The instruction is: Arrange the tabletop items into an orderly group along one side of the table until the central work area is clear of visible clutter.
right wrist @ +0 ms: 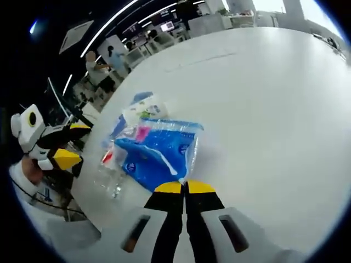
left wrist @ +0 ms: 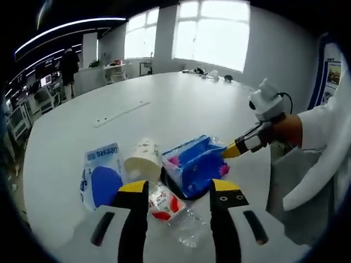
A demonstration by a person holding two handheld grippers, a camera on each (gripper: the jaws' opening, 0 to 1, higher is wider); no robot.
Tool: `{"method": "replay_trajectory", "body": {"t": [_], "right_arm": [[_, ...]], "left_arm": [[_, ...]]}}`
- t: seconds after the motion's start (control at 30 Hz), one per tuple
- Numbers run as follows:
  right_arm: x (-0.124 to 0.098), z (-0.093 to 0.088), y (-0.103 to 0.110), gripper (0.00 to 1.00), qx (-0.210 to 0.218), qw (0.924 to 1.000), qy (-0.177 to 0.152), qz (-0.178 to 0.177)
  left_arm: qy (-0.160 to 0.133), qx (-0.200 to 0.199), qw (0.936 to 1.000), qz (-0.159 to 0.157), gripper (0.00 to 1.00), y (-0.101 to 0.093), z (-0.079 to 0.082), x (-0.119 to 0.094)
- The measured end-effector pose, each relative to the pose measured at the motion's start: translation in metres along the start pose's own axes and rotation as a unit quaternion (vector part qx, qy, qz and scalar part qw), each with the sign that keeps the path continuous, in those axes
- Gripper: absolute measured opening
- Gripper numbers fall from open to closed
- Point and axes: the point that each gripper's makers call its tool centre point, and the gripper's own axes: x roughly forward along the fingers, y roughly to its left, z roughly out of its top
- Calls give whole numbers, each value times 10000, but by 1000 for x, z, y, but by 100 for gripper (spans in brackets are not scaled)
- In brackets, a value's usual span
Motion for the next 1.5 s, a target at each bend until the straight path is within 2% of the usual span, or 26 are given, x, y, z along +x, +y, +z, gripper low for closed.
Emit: {"method": "replay_trajectory", "body": {"t": [0.07, 0.2, 0.27, 0.4, 0.47, 0.57, 0.7, 0.97, 1.5], "right_arm": [[-2, 2, 1, 0, 10, 10000, -27, 18], [-6, 5, 3, 0, 64, 9999, -86, 79], [-8, 6, 6, 0, 86, 9998, -109, 128], [-13, 11, 10, 0, 96, 9996, -187, 198], [-16, 13, 12, 0, 115, 9994, -234, 232], [-18, 15, 13, 0, 105, 9993, -258, 254], [-19, 16, 11, 0, 127, 9991, -282, 287], [-26, 22, 12, 0, -19, 9989, -331, 338], [-47, 42, 0, 0, -348, 9974, -384, 491]], "left_arm": [[107, 110, 9999, 61, 35, -1, -2, 5], [288, 248, 9992, 88, 29, -4, -5, 20], [429, 469, 9979, 159, 26, -2, -7, 24], [450, 387, 9980, 238, 20, 0, -3, 35], [599, 511, 9963, 331, 16, 3, -6, 35], [597, 642, 9956, 333, 6, 1, -5, 35], [536, 678, 9956, 362, 2, 1, -2, 33], [467, 757, 9952, 408, 0, -3, 5, 29], [330, 821, 9952, 412, 0, -24, 31, 25]]}}
